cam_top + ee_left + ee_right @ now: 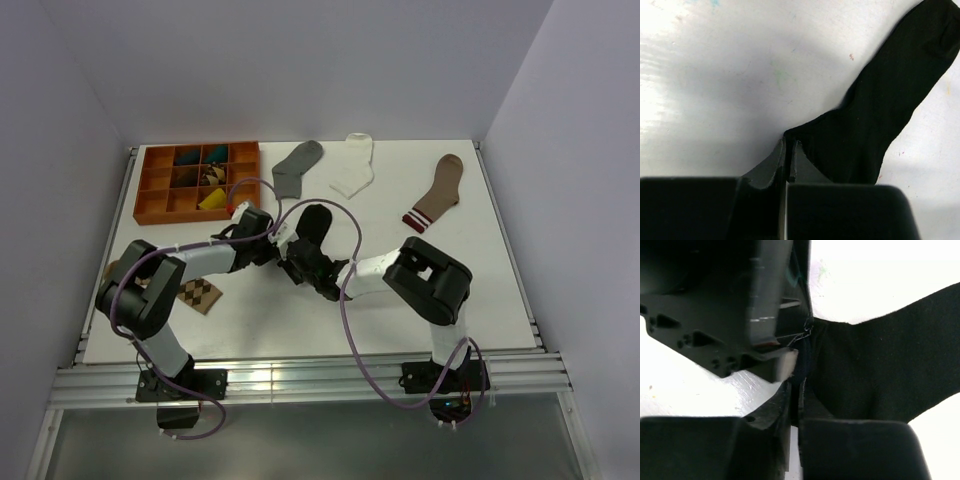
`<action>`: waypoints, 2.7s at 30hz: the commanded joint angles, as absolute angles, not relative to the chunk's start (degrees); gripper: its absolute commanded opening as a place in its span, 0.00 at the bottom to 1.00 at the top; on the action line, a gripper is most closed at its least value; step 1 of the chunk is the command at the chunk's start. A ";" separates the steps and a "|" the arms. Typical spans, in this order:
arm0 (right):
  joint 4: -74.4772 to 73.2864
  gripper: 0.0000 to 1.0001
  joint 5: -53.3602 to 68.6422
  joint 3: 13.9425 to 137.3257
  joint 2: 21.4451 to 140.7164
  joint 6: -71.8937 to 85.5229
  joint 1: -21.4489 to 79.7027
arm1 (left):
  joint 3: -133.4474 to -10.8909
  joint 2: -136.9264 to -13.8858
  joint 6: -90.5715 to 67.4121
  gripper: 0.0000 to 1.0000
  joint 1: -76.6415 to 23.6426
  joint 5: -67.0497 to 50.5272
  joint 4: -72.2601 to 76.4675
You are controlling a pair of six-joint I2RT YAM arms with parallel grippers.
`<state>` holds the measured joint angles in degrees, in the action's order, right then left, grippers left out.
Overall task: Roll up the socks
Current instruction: Roll the sock at the center of the board.
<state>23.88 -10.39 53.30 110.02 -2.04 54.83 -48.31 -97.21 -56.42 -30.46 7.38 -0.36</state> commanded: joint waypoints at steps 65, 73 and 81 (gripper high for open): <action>63.81 0.02 34.37 30.32 117.34 57.92 30.32 | -40.52 -97.56 -62.75 0.41 -37.35 1.76 11.34; 60.48 0.07 33.49 30.94 115.32 55.91 30.32 | -41.57 -98.35 -62.32 0.13 -37.97 2.81 8.62; 43.88 0.39 29.71 32.60 103.02 44.57 30.41 | -43.50 -97.65 -60.21 0.00 -38.06 5.71 5.19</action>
